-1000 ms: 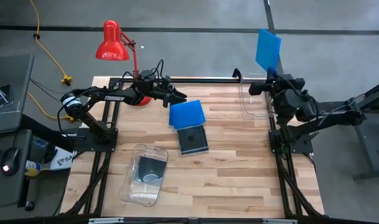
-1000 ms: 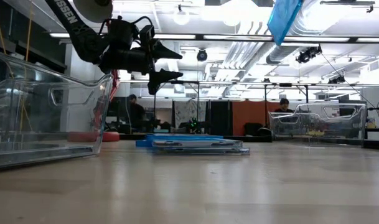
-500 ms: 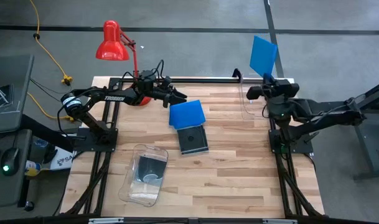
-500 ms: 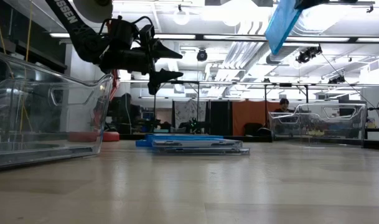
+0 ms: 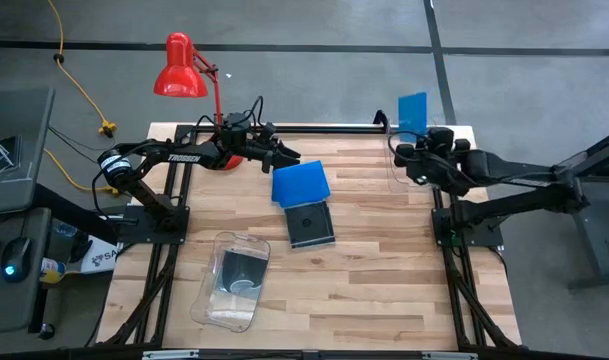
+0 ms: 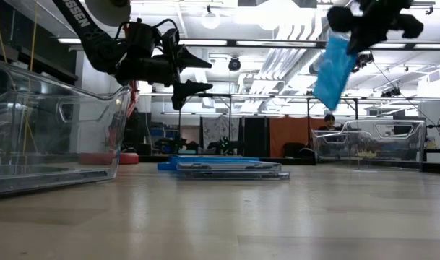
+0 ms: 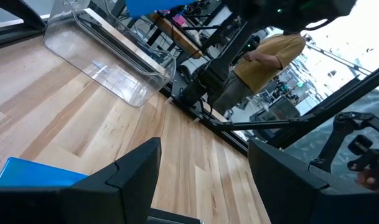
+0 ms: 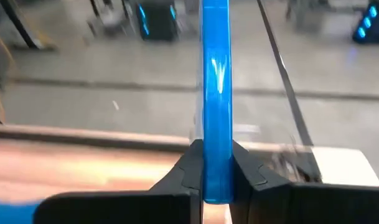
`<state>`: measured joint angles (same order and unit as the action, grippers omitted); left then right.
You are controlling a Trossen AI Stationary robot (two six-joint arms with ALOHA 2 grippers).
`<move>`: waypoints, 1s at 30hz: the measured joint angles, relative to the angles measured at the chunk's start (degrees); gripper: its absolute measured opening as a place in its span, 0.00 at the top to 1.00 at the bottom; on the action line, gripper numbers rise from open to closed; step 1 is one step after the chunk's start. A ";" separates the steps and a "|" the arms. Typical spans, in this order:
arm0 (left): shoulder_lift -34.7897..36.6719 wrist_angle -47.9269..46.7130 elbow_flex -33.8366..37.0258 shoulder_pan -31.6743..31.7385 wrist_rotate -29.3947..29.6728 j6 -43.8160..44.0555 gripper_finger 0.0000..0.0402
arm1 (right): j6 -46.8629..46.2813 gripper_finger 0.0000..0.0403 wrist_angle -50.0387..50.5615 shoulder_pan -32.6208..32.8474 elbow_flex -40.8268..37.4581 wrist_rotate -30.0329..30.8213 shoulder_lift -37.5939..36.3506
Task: Pick & place jewel cases by type
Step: Put the blue cd case into the top transparent bin
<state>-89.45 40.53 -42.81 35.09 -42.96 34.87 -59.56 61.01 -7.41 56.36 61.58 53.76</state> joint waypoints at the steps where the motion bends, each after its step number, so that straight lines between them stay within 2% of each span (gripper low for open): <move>1: 0.00 0.00 0.00 0.00 0.00 -0.02 0.41 | -0.87 0.95 1.35 -0.88 0.00 -1.70 0.44; 20: 0.00 -0.17 0.00 0.00 0.36 -0.09 0.41 | -1.36 0.94 8.46 -13.27 0.00 -28.64 4.18; 30: -0.02 -3.06 0.02 0.00 0.23 1.37 0.41 | -2.24 0.93 8.61 -13.59 0.00 -32.70 8.03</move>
<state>-89.47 37.47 -42.78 35.09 -42.73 36.24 -61.80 69.63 -21.00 56.36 28.88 61.79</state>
